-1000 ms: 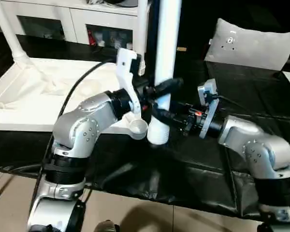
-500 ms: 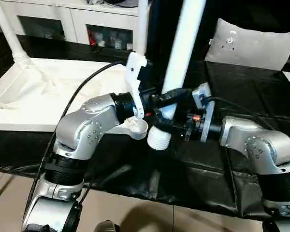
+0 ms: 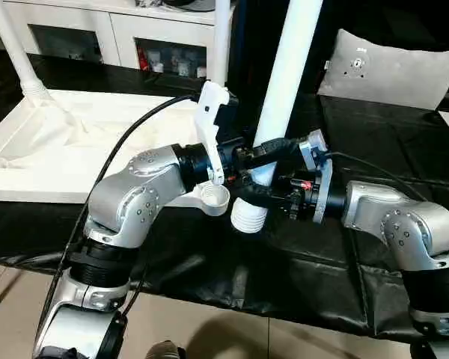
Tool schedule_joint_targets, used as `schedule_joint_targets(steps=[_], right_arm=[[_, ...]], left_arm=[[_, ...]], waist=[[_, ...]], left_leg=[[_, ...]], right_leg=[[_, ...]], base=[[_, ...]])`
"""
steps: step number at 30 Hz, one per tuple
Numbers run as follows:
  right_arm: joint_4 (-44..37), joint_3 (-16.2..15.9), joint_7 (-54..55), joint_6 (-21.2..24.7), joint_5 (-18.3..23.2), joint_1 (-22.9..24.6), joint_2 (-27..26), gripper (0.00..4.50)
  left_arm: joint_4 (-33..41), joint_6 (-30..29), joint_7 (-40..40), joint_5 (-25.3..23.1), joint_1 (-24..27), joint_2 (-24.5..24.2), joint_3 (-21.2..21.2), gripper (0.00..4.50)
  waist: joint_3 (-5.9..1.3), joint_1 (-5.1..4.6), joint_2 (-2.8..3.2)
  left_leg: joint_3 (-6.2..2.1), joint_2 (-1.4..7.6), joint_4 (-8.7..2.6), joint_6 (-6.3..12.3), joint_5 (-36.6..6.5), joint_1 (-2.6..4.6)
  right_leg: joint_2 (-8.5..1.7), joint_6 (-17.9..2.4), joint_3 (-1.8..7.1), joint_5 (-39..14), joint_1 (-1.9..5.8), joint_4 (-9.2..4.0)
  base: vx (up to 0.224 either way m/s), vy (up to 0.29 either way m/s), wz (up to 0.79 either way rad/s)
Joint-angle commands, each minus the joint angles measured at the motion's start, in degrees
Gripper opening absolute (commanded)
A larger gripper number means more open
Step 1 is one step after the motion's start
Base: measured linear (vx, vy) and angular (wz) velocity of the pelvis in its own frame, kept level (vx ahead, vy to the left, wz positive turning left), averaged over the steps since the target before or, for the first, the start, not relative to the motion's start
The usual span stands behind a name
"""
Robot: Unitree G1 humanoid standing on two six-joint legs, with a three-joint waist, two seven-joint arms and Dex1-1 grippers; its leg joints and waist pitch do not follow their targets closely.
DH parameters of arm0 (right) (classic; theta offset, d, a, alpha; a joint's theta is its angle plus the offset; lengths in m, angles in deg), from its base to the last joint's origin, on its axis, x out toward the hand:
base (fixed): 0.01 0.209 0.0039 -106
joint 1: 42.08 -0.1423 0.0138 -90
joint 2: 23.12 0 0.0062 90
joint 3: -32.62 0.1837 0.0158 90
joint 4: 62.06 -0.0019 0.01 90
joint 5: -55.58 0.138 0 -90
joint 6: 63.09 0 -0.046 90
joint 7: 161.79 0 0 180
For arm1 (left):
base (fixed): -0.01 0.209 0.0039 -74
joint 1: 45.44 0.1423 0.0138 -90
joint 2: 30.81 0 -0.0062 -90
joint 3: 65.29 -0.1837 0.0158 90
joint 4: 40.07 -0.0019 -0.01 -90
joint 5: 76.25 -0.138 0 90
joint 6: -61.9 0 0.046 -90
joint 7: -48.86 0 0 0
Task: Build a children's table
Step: Pick table leg
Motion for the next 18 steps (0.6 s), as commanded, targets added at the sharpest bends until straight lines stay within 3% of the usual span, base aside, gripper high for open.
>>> schedule_joint_targets(steps=[1, 9, 14, 18], right_arm=[[-0.19, -1.55, -0.12, -0.06, -1.51, 0.79, 0.80, 2.55], [-0.09, -1.85, -0.46, -0.81, -1.81, 0.84, 0.93, 3.16], [0.24, -2.38, -0.51, -1.48, -2.09, 0.73, 0.94, 3.16], [0.84, -1.87, -0.26, -1.62, -2.15, 0.58, 0.46, 2.81]], left_arm=[[1.55, 0.76, -1.87, 0.16, -1.35, 0.49, -1.17, 1.88], [1.40, 0.78, -2.15, -0.06, -1.41, 0.25, -1.17, 1.88], [1.57, 0.65, -2.25, -0.07, -1.40, 0.25, -1.09, 1.88], [1.43, 0.58, -2.02, -0.07, -1.51, 0.44, -0.85, 1.88]], waist=[[-5.02, 0.01, -0.78], [-4.99, 0.03, -0.79], [-5.02, 0.03, -0.85], [-5.02, 0.00, -0.86]], left_leg=[[0.28, 0.64, -3.15, -1.91, -6.63, 1.82], [0.28, 0.65, -3.18, -1.84, -7.10, 1.86], [0.28, 0.65, -3.16, -1.60, -6.93, 1.84], [0.31, 0.64, -3.14, -1.44, -7.04, 1.88]], right_leg=[[-3.39, -10.66, 0.83, 0.13, 1.65, -4.24], [-3.43, -10.79, 0.81, -0.60, 1.63, -4.30], [-3.45, -10.90, 0.80, -0.33, 1.65, -4.24], [-3.41, -11.05, 0.79, -0.20, 1.61, -4.24]], base=[[0.000, 0.000, 0.00], [0.000, 0.000, 0.00], [0.000, 0.000, 0.00], [0.000, 0.000, 0.00]])
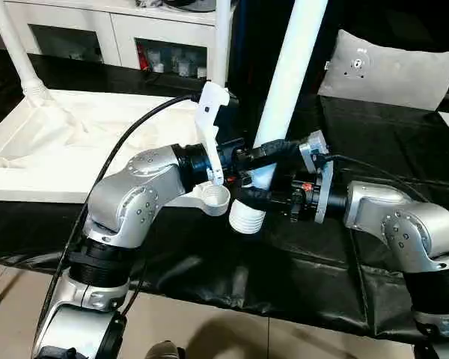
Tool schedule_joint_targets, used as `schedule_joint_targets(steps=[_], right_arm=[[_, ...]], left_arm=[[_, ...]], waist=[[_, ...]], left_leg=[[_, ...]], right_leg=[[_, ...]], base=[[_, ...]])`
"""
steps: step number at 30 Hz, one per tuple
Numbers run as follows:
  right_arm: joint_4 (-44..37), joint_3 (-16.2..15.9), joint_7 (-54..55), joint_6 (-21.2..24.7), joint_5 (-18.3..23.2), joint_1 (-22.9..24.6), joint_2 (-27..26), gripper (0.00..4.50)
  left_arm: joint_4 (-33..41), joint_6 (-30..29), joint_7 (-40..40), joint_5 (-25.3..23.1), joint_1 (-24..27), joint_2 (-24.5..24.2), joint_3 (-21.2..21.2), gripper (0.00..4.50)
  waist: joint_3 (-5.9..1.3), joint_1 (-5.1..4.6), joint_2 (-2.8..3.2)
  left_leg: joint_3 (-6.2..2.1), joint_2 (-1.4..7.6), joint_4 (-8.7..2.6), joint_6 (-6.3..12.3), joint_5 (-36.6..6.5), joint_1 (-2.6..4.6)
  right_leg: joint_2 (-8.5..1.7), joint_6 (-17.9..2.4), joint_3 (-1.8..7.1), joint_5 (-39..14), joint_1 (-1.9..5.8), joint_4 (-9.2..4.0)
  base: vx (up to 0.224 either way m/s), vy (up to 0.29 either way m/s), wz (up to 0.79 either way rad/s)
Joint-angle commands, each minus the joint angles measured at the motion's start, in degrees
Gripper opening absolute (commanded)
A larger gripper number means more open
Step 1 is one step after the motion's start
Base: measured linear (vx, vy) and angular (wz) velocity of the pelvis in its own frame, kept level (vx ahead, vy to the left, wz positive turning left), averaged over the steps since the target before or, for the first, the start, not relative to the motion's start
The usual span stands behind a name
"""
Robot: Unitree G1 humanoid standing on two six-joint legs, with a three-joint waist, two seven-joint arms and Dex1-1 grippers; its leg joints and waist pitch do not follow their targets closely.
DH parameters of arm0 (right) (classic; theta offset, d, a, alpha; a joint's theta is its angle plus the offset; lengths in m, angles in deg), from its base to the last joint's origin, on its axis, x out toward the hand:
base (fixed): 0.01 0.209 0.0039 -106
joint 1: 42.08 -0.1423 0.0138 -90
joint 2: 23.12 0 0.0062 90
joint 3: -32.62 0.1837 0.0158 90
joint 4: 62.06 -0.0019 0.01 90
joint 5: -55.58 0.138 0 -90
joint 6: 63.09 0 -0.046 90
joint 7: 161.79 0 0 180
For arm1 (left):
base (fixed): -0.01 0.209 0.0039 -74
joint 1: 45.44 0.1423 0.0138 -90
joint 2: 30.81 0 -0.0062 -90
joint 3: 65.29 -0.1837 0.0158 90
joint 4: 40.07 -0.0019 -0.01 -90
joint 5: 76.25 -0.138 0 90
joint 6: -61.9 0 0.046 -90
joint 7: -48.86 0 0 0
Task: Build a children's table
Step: Pick table leg
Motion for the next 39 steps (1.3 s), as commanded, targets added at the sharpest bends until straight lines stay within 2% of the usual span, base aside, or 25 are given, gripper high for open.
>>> schedule_joint_targets(steps=[1, 7, 14, 15, 18, 24, 26, 28, 31, 32, 33, 35, 37, 39], right_arm=[[0.96, -0.84, 0.46, -0.02, -1.06, 0.28, -0.16, 2.76], [1.88, -0.15, 1.58, -0.20, -1.09, 0.00, -0.57, 2.11], [1.74, 0.36, 1.80, 0.06, -0.71, 0.13, -0.81, 1.94], [1.59, 0.32, 1.76, 0.17, -0.67, 0.20, -0.78, 1.92], [0.47, -0.09, 1.62, 1.16, -0.01, 1.00, -0.82, 1.91], [0.65, -0.67, 2.43, 0.55, -0.85, 1.49, -1.02, 1.91], [0.59, -0.85, 2.76, -0.01, -1.33, 1.62, -1.15, 1.91], [0.85, -0.09, 5.23, -3.01, -2.57, 1.94, -3.23, 1.91], [1.13, 1.16, 8.10, -2.19, -2.08, 1.45, -5.20, 1.91], [1.01, 1.05, 8.41, -1.84, -1.99, 1.33, -5.43, 1.91], [0.89, 0.52, 8.35, -2.56, -2.51, 1.40, -5.49, 1.91], [0.68, -0.72, 7.71, -3.76, -3.38, 1.70, -5.38, 1.91], [0.53, -1.48, 7.45, -4.45, -3.86, 2.09, -5.41, 1.91], [0.53, -1.72, 8.33, -5.79, -4.83, 2.72, -6.25, 1.91]], left_arm=[[1.38, 0.49, -0.90, 0.18, -1.55, 0.86, -0.74, 1.88], [1.05, 0.14, 0.68, 0.16, -1.60, 1.39, 0.10, 1.88], [0.41, -1.36, 4.15, 0.67, -1.89, 2.89, 2.40, 1.88], [0.31, -2.15, 4.36, 1.70, -2.02, 3.27, 3.15, 2.44], [0.97, -3.52, 5.36, 5.41, -2.15, 4.88, 5.59, 2.58], [2.95, -4.39, 5.94, 7.76, -2.13, 7.13, 6.61, 3.08], [3.15, -4.64, 6.12, 7.96, -2.17, 7.48, 6.60, 3.23], [3.89, -5.26, 6.41, 8.58, -2.01, 8.22, 5.86, 3.42], [4.52, -5.50, 7.35, 9.35, -1.37, 9.82, 5.20, 3.64], [4.82, -5.66, 7.61, 9.61, -1.07, 10.48, 5.00, 3.77], [4.99, -5.82, 7.83, 9.59, -0.88, 11.03, 4.80, 3.86], [5.09, -5.89, 8.09, 9.31, -0.59, 11.75, 4.32, 3.92], [4.99, -5.86, 8.25, 9.10, -0.46, 12.16, 4.01, 3.98], [5.02, -5.80, 8.44, 9.07, -0.40, 12.31, 3.80, 4.23]], waist=[[-4.96, 0.01, -0.73], [-5.01, 0.01, -0.76], [-5.11, 0.05, -0.86], [-5.08, 0.06, -0.87], [-5.07, 0.18, -0.87], [-4.97, 0.14, -1.01], [-4.92, 0.15, -1.03], [-4.95, 0.14, -1.02], [-4.95, -0.01, -1.02], [-4.93, -0.02, -0.82], [-4.97, 0.04, -1.05], [-5.00, 0.11, -0.79], [-4.93, 0.12, -0.95], [-4.89, 0.02, -0.85]], left_leg=[[0.25, 0.66, -3.15, -1.55, -7.06, 1.87], [0.25, 0.66, -3.15, -1.58, -6.94, 1.87], [0.24, 0.65, -3.09, -1.72, -6.81, 1.82], [0.25, 0.59, -3.08, -1.71, -6.86, 1.86], [0.25, 0.61, -3.05, -1.75, -7.19, 1.90], [0.24, 0.65, -3.13, -1.60, -7.80, 1.90], [0.22, 0.68, -3.17, -1.71, -8.10, 1.86], [0.23, 0.68, -3.15, -1.79, -8.05, 1.85], [0.20, 0.68, -3.24, -1.77, -7.85, 1.86], [0.17, 0.69, -3.25, -1.93, -7.92, 1.89], [0.19, 0.61, -3.19, -1.96, -8.08, 1.82], [0.14, 0.70, -3.21, -2.03, -7.97, 1.85], [0.19, 0.64, -3.24, -2.10, -8.40, 1.81], [0.14, 0.60, -3.29, -2.23, -8.78, 1.80]], right_leg=[[-3.37, -11.06, 0.79, -0.22, 1.60, -4.24], [-3.36, -11.04, 0.76, 0.16, 1.61, -4.21], [-3.39, -11.23, 0.76, 1.03, 1.75, -4.15], [-3.34, -11.38, 0.73, 1.06, 1.69, -4.15], [-3.40, -11.95, 0.73, 0.63, 1.69, -4.20], [-3.39, -11.47, 0.74, -0.33, 1.65, -4.40], [-3.47, -11.22, 0.76, -1.27, 1.64, -4.51], [-3.51, -11.08, 0.76, -1.50, 1.58, -4.49], [-3.43, -11.12, 0.71, -1.34, 1.54, -4.46], [-3.40, -11.13, 0.71, -1.25, 1.51, -4.42], [-3.42, -10.87, 0.76, -1.02, 1.70, -4.55], [-3.41, -10.55, 0.76, -0.78, 1.59, -4.49], [-3.41, -10.14, 0.78, -1.18, 1.63, -4.62], [-3.37, -9.82, 0.75, -1.84, 1.56, -4.70]], base=[[0.000, 0.000, 0.00], [0.000, 0.000, 0.00], [0.000, 0.000, 0.00], [0.000, 0.000, 0.00], [0.000, 0.000, 0.00], [0.000, 0.000, 0.00], [0.000, 0.000, 0.00], [0.000, 0.000, 0.00], [0.000, 0.000, 0.00], [0.000, 0.000, 0.00], [0.000, 0.000, 0.00], [0.000, 0.000, 0.00], [0.000, 0.000, 0.00], [0.000, 0.000, 0.00]])
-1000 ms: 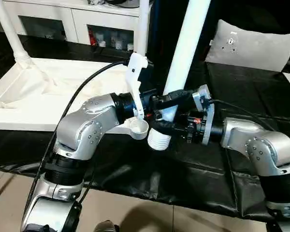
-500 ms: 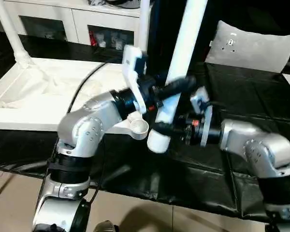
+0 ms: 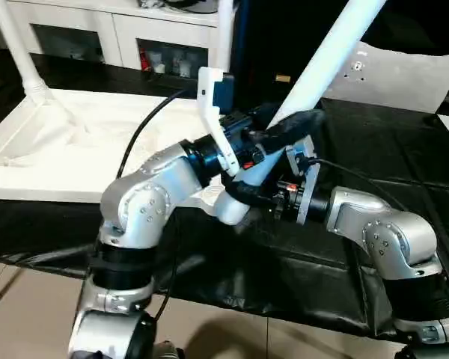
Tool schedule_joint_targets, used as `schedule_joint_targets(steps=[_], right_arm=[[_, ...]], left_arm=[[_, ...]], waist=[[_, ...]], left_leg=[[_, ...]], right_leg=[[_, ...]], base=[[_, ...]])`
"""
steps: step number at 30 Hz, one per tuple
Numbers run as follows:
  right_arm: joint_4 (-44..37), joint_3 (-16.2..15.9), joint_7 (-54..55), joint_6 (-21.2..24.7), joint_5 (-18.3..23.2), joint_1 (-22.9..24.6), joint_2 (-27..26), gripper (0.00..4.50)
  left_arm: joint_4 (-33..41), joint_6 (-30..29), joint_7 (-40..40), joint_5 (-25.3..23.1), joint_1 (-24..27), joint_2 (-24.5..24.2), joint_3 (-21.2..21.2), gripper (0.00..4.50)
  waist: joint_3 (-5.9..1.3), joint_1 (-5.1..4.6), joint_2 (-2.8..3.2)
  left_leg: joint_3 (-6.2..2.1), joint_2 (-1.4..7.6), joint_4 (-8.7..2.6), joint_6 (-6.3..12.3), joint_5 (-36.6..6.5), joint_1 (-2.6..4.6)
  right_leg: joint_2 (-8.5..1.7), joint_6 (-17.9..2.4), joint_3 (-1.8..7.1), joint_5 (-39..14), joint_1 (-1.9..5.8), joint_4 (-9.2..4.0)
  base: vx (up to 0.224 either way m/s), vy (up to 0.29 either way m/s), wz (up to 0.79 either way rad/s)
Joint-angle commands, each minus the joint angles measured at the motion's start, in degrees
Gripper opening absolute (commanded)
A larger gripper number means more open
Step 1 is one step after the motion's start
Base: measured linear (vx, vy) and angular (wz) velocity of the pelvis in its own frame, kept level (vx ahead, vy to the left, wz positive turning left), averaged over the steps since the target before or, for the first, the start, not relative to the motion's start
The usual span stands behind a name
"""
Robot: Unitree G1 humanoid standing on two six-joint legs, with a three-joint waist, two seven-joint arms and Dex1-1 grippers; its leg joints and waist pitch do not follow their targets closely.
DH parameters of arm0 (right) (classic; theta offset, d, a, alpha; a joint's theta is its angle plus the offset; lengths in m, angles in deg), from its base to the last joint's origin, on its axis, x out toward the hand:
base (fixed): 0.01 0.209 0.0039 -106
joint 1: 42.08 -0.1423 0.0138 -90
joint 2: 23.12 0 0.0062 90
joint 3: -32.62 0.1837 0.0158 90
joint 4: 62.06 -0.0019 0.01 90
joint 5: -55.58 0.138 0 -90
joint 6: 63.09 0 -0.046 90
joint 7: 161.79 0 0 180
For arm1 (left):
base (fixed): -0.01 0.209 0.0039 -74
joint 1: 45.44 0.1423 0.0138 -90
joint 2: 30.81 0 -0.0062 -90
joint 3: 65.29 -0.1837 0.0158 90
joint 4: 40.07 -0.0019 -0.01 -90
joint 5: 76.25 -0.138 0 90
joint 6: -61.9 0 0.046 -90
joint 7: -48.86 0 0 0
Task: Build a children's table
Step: Pick table leg
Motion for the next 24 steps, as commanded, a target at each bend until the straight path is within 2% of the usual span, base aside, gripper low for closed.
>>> schedule_joint_targets(steps=[1, 3, 4, 6, 9, 10, 12, 13, 16, 18, 19, 20, 21, 22, 23, 24], right_arm=[[0.22, -1.14, 1.38, -0.53, -1.72, 0.50, -0.39, 1.91], [0.21, -0.86, 2.04, -0.92, -1.86, 0.73, -0.74, 1.91], [0.20, -0.44, 2.95, -0.94, -1.87, 0.90, -1.03, 1.91], [0.11, 1.42, 5.48, -1.75, -1.90, 1.20, -2.03, 1.91], [-0.25, 4.00, 9.02, -2.58, -2.17, 1.70, -3.10, 1.91], [-0.37, 5.06, 10.25, -4.47, -2.48, 2.21, -3.91, 1.91], [-1.69, 6.44, 11.85, -6.70, -3.04, 3.82, -4.88, 1.90], [-2.36, 6.95, 12.43, -6.95, -3.14, 4.48, -5.21, 1.90], [-5.15, 7.29, 13.31, -5.66, -2.92, 6.48, -5.15, 1.90], [-8.14, 6.51, 15.01, -5.36, -4.33, 8.48, -4.46, 1.90], [-10.07, 5.94, 17.18, -5.22, -5.80, 9.81, -4.34, 1.90], [-11.45, 5.56, 18.70, -5.11, -6.82, 10.75, -4.31, 1.90], [-12.73, 5.17, 20.35, -5.29, -7.80, 11.80, -4.86, 1.90], [-13.23, 5.02, 21.02, -5.46, -8.16, 12.28, -5.21, 1.90], [-14.88, 4.57, 24.81, -5.14, -10.73, 13.87, -6.20, 1.90], [-15.36, 4.51, 25.89, -4.96, -11.40, 14.37, -6.46, 1.90]], left_arm=[[2.30, -0.72, -0.69, 1.52, -0.47, 1.21, -3.05, 4.31], [2.29, -0.47, -0.55, 1.75, -0.63, 1.24, -2.48, 4.34], [2.29, -0.24, -0.36, 2.17, -0.82, 1.36, -1.58, 4.50], [3.11, 0.17, -0.63, 3.94, -0.89, 1.16, 0.72, 4.50], [5.15, -1.18, -0.02, 8.45, -0.74, 0.90, 4.74, 4.50], [5.78, -2.37, 1.27, 10.28, -0.94, 0.83, 6.35, 4.50], [7.15, -4.18, 3.64, 12.02, -1.18, -0.05, 8.43, 4.50], [7.71, -4.70, 4.17, 12.36, -1.15, -0.59, 8.98, 4.50], [9.25, -5.01, 4.42, 9.65, 0.41, -2.89, 8.57, 4.50], [10.47, -2.89, 5.63, 3.48, 2.94, -5.55, 7.29, 4.50], [11.55, -0.90, 6.74, -1.22, 5.56, -8.28, 5.94, 4.50], [12.40, 0.35, 7.54, -4.27, 7.40, -10.18, 5.05, 4.50], [12.89, 1.53, 8.97, -7.21, 10.40, -11.74, 4.96, 4.50], [13.17, 1.83, 9.73, -8.01, 11.70, -12.39, 5.01, 4.50], [12.91, 4.10, 14.03, -12.12, 15.95, -13.19, 5.92, 4.50], [12.74, 4.57, 15.77, -13.42, 17.10, -13.29, 6.25, 4.50]], waist=[[-4.65, -0.07, -0.50], [-4.67, -0.11, -0.45], [-4.65, -0.13, -0.41], [-4.62, -0.18, -0.46], [-4.52, -0.25, -0.25], [-4.47, -0.18, -0.14], [-4.36, -0.29, -0.30], [-4.15, -0.32, -0.38], [-4.12, -0.45, -0.22], [-4.20, -0.52, -0.13], [-4.40, -0.52, -0.34], [-4.29, -0.64, -0.21], [-4.35, -0.96, 0.15], [-4.48, -1.09, 0.14], [-4.15, -1.72, 1.63], [-4.16, -1.97, 1.15]], left_leg=[[0.13, 0.60, -3.35, -2.31, -8.85, 1.79], [0.09, 0.65, -3.38, -2.43, -9.03, 1.87], [0.09, 0.63, -3.41, -2.51, -9.25, 1.93], [0.09, 0.61, -3.40, -2.54, -9.30, 1.86], [0.08, 0.61, -3.48, -3.31, -9.66, 1.95], [0.11, 0.59, -3.43, -3.35, -9.90, 2.04], [0.17, 0.47, -3.45, -3.57, -10.63, 1.93], [0.16, 0.44, -3.58, -3.38, -12.00, 2.01], [-0.03, 0.53, -3.82, -3.57, -12.38, 2.01], [-0.19, 0.54, -3.92, -3.74, -12.33, 2.00], [-0.22, 0.74, -3.89, -3.88, -11.66, 1.97], [-0.30, 0.73, -4.08, -4.10, -11.15, 1.75], [-0.21, 0.59, -4.03, -4.71, -11.64, 1.97], [-0.31, 0.65, -4.03, -4.91, -11.52, 1.93], [-0.43, 0.57, -4.20, -6.03, -13.55, 1.96], [-0.44, 0.57, -4.25, -6.22, -14.12, 1.87]], right_leg=[[-3.23, -9.78, 0.80, -2.10, 1.52, -4.73], [-3.23, -9.75, 0.79, -2.57, 1.47, -4.73], [-3.22, -9.80, 0.78, -2.72, 1.44, -4.74], [-3.24, -9.80, 0.80, -2.77, 1.44, -4.75], [-3.09, -10.50, 0.72, -2.19, 1.26, -4.53], [-3.03, -10.51, 0.75, -2.09, 1.12, -4.55], [-2.92, -10.12, 0.72, -2.53, 1.14, -4.55], [-2.98, -8.99, 0.77, -5.46, 1.02, -4.96], [-2.84, -6.61, 0.84, -7.32, 0.95, -5.15], [-2.85, -5.93, 0.78, -7.48, 0.95, -5.20], [-2.93, -5.03, 0.83, -6.68, 1.11, -5.06], [-2.86, -3.73, 0.85, -6.71, 1.04, -5.20], [-2.75, -3.22, 0.86, -7.27, 0.83, -5.12], [-2.86, -3.09, 0.84, -7.10, 0.91, -5.16], [-2.61, -3.26, 0.86, -7.66, 0.29, -5.40], [-2.51, -3.25, 0.86, -7.62, 0.44, -5.45]], base=[[0.000, 0.000, 0.00], [0.000, 0.000, 0.00], [0.000, 0.000, 0.00], [0.000, 0.000, 0.00], [0.000, 0.000, 0.00], [0.000, 0.000, 0.00], [0.000, 0.000, 0.00], [0.000, 0.000, 0.00], [0.000, 0.000, 0.00], [0.000, 0.000, 0.00], [0.000, 0.000, 0.00], [0.000, 0.000, 0.00], [0.000, 0.000, 0.00], [0.000, 0.000, 0.00], [0.000, 0.000, 0.00], [0.000, 0.000, 0.00]])
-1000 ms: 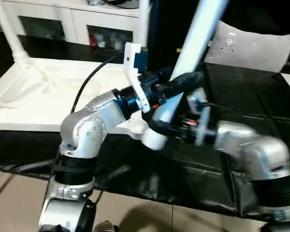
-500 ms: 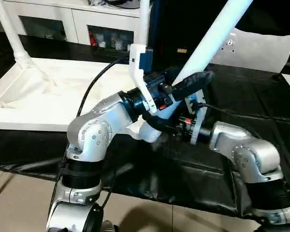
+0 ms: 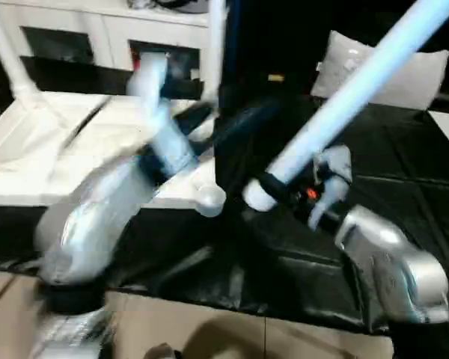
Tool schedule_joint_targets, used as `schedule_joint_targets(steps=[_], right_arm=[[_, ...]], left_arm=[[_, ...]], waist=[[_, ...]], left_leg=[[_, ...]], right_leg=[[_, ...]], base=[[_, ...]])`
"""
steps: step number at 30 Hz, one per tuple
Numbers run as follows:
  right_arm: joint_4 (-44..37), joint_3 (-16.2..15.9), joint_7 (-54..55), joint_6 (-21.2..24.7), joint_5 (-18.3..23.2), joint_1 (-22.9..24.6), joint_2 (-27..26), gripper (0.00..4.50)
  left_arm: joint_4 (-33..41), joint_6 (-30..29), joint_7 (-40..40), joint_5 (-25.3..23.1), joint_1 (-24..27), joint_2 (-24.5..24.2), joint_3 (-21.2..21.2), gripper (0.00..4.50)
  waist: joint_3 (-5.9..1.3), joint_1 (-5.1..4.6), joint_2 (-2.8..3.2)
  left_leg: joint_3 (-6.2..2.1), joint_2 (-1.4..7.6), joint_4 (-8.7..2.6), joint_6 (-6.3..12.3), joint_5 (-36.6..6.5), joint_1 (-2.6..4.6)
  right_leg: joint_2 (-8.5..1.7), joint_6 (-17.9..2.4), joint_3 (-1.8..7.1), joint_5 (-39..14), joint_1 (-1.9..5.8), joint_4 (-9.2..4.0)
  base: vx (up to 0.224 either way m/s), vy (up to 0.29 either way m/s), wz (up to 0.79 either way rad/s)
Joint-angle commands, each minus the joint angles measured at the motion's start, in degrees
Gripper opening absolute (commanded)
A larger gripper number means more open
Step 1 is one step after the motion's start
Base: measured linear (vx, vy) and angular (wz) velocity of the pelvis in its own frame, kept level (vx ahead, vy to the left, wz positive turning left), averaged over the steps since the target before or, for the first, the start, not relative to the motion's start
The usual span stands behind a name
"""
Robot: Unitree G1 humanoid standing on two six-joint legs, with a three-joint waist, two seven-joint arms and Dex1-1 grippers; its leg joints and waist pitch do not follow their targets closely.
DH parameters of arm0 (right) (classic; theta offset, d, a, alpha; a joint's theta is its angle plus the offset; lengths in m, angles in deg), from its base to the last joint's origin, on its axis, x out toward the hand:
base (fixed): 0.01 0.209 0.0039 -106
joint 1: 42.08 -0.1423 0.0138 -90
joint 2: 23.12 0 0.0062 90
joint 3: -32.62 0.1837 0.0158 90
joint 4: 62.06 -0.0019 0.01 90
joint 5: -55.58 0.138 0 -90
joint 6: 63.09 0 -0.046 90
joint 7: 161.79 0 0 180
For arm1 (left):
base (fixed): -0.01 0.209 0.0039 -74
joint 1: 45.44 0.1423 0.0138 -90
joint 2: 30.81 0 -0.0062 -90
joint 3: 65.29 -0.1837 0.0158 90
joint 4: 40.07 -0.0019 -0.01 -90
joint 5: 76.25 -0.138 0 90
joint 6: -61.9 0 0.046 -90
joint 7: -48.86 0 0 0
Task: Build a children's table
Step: Pick table leg
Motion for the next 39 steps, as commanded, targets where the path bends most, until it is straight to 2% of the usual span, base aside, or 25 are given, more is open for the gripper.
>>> schedule_joint_targets(steps=[1, 3, 8, 10, 13, 14, 15, 16, 18, 19, 20, 21, 22, 24, 25, 29, 31, 32, 33, 34, 35, 36, 37, 38, 39], right_arm=[[-2.34, -0.43, 4.01, 0.12, -3.34, 1.05, -0.18, 1.90], [-3.61, -1.91, 6.63, -2.18, -8.06, 2.30, 0.56, 1.90], [-4.70, -1.41, 6.45, -7.17, -8.15, 4.08, -0.88, 1.90], [-6.07, 2.18, 8.14, -8.42, -3.86, 6.88, -5.06, 1.90], [-5.92, 2.51, 8.05, -6.77, -2.57, 7.88, -5.47, 1.90], [-5.23, 1.85, 7.82, -6.52, -2.85, 8.77, -5.67, 1.90], [-4.98, 1.25, 7.80, -6.37, -3.32, 9.20, -5.66, 1.90], [-4.88, 0.91, 7.78, -6.41, -3.69, 9.38, -5.61, 1.90], [-4.90, 0.59, 7.80, -6.45, -3.96, 9.75, -5.68, 1.90], [-4.66, 0.16, 8.66, -7.42, -5.75, 10.62, -5.63, 1.90], [-4.41, 0.32, 9.03, -7.46, -5.91, 11.14, -6.13, 1.90], [-4.12, 0.47, 9.11, -7.56, -5.65, 11.51, -6.69, 1.90], [-3.98, 0.51, 9.26, -7.18, -5.04, 11.75, -7.11, 1.90], [-3.98, 0.31, 9.37, -6.43, -4.68, 11.82, -7.12, 1.90], [-4.60, -0.06, 9.17, -5.79, -4.16, 11.99, -7.02, 1.90], [-7.56, -0.41, 9.77, -4.53, -3.79, 14.24, -6.91, 1.90], [-7.96, -1.09, 9.50, -5.92, -5.21, 15.43, -6.08, 1.90], [-8.03, -1.29, 9.40, -6.41, -5.70, 15.71, -5.86, 1.90], [-8.01, -1.39, 9.28, -6.78, -6.05, 16.01, -5.83, 1.90], [-8.13, -1.42, 9.36, -6.55, -6.20, 16.18, -5.83, 1.90], [-8.24, -1.26, 9.45, -5.99, -5.92, 16.18, -5.88, 1.90], [-8.24, -1.26, 9.45, -5.99, -5.92, 16.18, -5.88, 1.90], [-8.63, -0.98, 9.66, -4.91, -5.26, 15.98, -6.11, 1.90], [-8.81, -0.90, 9.86, -4.00, -4.75, 15.67, -6.42, 1.90], [-8.75, -1.13, 9.93, -3.89, -4.86, 15.57, -6.49, 1.90]], left_arm=[[0.08, 1.63, 6.07, -5.00, 2.08, -0.06, 0.97, 4.50], [0.40, 3.62, 9.87, -9.64, 5.90, -1.11, 0.85, 4.50], [2.21, 6.18, 10.26, -12.87, 10.55, -1.73, -0.68, 4.50], [4.59, 8.60, 11.01, -15.08, 15.63, 0.03, -2.70, 4.50], [4.87, 10.12, 11.94, -15.72, 17.62, 1.42, -3.75, 4.50], [4.33, 12.20, 12.67, -16.44, 19.29, 2.12, -4.65, 4.50], [3.97, 12.70, 13.08, -17.39, 20.02, 1.73, -5.39, 4.50], [3.78, 12.86, 13.36, -18.08, 20.36, 1.38, -5.91, 4.50], [3.88, 12.61, 13.25, -18.89, 20.68, 0.95, -6.60, 4.50], [4.54, 12.70, 12.53, -19.32, 21.02, 0.96, -7.25, 4.50], [4.80, 13.00, 12.22, -19.70, 21.24, 1.04, -7.39, 4.50], [4.81, 13.30, 12.15, -20.08, 21.37, 1.02, -7.31, 4.50], [4.71, 13.29, 12.32, -20.56, 21.37, 0.99, -7.20, 4.50], [4.63, 13.16, 12.50, -20.86, 21.30, 0.95, -7.13, 4.50], [4.67, 12.72, 12.49, -20.71, 20.90, 1.13, -7.18, 4.50], [4.20, 13.11, 11.79, -20.02, 19.85, 1.35, -7.93, 4.50], [4.13, 13.07, 11.82, -20.25, 19.95, 1.03, -8.10, 4.50], [4.14, 13.02, 11.85, -20.32, 19.99, 1.01, -8.12, 4.50], [4.08, 12.91, 11.76, -20.42, 20.00, 1.20, -8.02, 4.50], [4.13, 12.81, 11.63, -20.50, 20.01, 1.34, -8.00, 4.50], [4.08, 12.75, 11.51, -20.59, 19.94, 1.53, -8.05, 4.50], [4.08, 12.75, 11.51, -20.59, 19.94, 1.53, -8.05, 4.50], [3.92, 12.67, 11.31, -20.52, 19.74, 1.68, -8.09, 4.50], [3.51, 12.81, 11.05, -20.42, 19.52, 1.69, -8.08, 4.50], [3.14, 13.03, 10.94, -20.53, 19.57, 1.60, -8.13, 4.50]], waist=[[-4.15, -0.41, 0.55], [-3.87, -0.45, 0.58], [-3.63, -0.49, 0.72], [-3.81, -0.55, 0.22], [-4.08, 0.28, -0.20], [-4.12, 0.63, -0.33], [-4.12, 0.95, -0.09], [-4.07, 1.02, 0.09], [-4.35, 0.74, 0.24], [-4.42, 0.41, -0.43], [-4.42, 0.07, -0.20], [-4.10, -0.56, 0.06], [-3.91, -0.81, 0.95], [-4.09, -1.50, 0.55], [-3.77, -2.25, 0.92], [-3.14, -4.42, 0.72], [-3.11, -5.50, 1.17], [-3.05, -5.57, 1.43], [-2.98, -5.22, 1.55], [-2.98, -5.22, 1.55], [-3.05, -3.09, 0.56], [-2.53, -3.08, -1.50], [-2.69, -4.63, -0.71], [-2.15, -4.93, -0.48], [-1.31, -5.01, -1.43]], left_leg=[[-0.29, 0.46, -4.01, -6.29, -15.25, 2.12], [-0.31, 0.51, -4.10, -6.63, -17.02, 2.23], [-0.48, 0.71, -4.32, -6.27, -21.04, 2.35], [-0.05, 0.44, -4.01, -3.96, -20.58, 1.70], [0.40, 0.26, -3.17, 0.42, -16.73, 0.87], [0.43, 0.19, -2.66, 2.61, -14.86, 0.49], [-0.11, 0.23, -1.63, 5.62, -13.44, -0.13], [-0.43, 0.37, -1.46, 6.41, -12.78, -0.33], [-0.38, 0.47, -2.24, 8.58, -12.02, 0.11], [0.13, 0.29, -2.52, 9.13, -12.76, 0.54], [0.27, 0.28, -3.10, 10.32, -13.89, 1.47], [0.51, -0.02, -3.70, 11.06, -15.74, 1.67], [0.50, -0.11, -4.20, 10.31, -19.16, 2.53], [0.61, -0.38, -4.92, 9.79, -21.18, 2.81], [0.78, -0.77, -5.90, 8.49, -25.21, 3.43], [1.38, -1.45, -7.59, 3.29, -36.91, 2.27], [2.29, -1.59, -9.24, -0.84, -44.06, 0.80], [3.05, -1.68, -10.09, -1.90, -45.65, 0.64], [5.34, -1.61, -13.59, -3.42, -48.23, -1.56], [5.34, -1.61, -13.59, -3.42, -48.23, -1.56], [7.40, -1.39, -13.38, -3.79, -41.71, -2.22], [0.11, -4.03, 9.29, -0.26, -18.70, 6.02], [-5.07, -3.01, 11.42, 2.32, -13.36, 1.94], [-9.21, -3.49, 11.85, 1.01, -9.91, -3.20], [-9.40, -2.88, 9.40, 0.26, -14.56, 0.09]], right_leg=[[-2.51, -4.09, 0.78, -8.37, 0.59, -5.22], [-2.45, -4.25, 0.85, -10.00, 0.20, -5.44], [-2.82, -3.51, 1.10, -14.78, -0.41, -6.00], [-3.50, -3.76, 1.74, -15.14, -0.18, -6.34], [-4.93, -4.07, 2.75, -15.00, 0.66, -6.90], [-5.66, -4.02, 3.25, -14.68, 0.79, -7.31], [-7.68, -3.90, 4.26, -16.10, 1.18, -8.32], [-8.17, -4.16, 4.42, -16.43, 1.28, -8.47], [-6.79, -5.00, 3.36, -14.47, 0.94, -8.01], [-5.96, -5.04, 2.84, -14.25, 0.62, -7.87], [-5.46, -5.50, 2.10, -14.28, 0.24, -7.71], [-5.13, -4.90, 1.63, -14.85, -0.09, -7.91], [-5.07, -3.93, 1.11, -17.12, -0.65, -8.13], [-4.22, -2.41, 0.17, -16.52, -0.50, -7.81], [-3.52, -0.08, -1.06, -15.99, -1.30, -7.58], [-3.66, 2.96, -2.81, -20.98, -1.29, -7.56], [-3.41, 2.11, -4.30, -23.38, 0.35, -6.39], [-2.83, 1.55, -5.03, -22.63, 0.47, -5.34], [-1.22, -0.25, -7.08, -13.80, 3.43, 1.74], [-1.22, -0.25, -7.08, -13.80, 3.43, 1.74], [-3.30, -0.17, -4.72, -18.10, 3.88, 1.32], [-17.38, 0.35, 4.82, -43.20, -7.32, -16.17], [-20.11, -1.28, 8.09, -45.40, -4.57, -15.79], [-19.58, -5.25, 4.39, -45.44, 2.71, -12.58], [-16.83, -8.32, 2.07, -40.80, 0.98, -12.19]], base=[[0.000, 0.000, 0.00], [0.000, 0.000, 0.00], [0.000, 0.000, 0.00], [0.000, 0.000, 0.00], [0.000, 0.000, 0.00], [0.000, 0.000, 0.00], [-0.009, 0.051, 0.03], [-0.009, 0.051, 0.03], [-0.007, 0.102, 0.04], [-0.007, 0.116, 0.05], [-0.011, 0.135, 0.07], [-0.031, 0.141, 0.03], [-0.031, 0.141, 0.03], [-0.032, 0.146, -0.02], [-0.029, 0.142, -0.02], [-0.052, 0.130, -0.02], [-0.078, 0.090, -0.09], [-0.092, 0.063, -0.01], [-0.124, 0.028, 0.05], [-0.124, 0.028, 0.05], [-0.133, -0.043, 0.13], [0.046, -0.067, 0.16], [0.046, -0.067, 0.16], [0.134, 0.075, -0.18], [-0.046, 0.188, -0.15]])
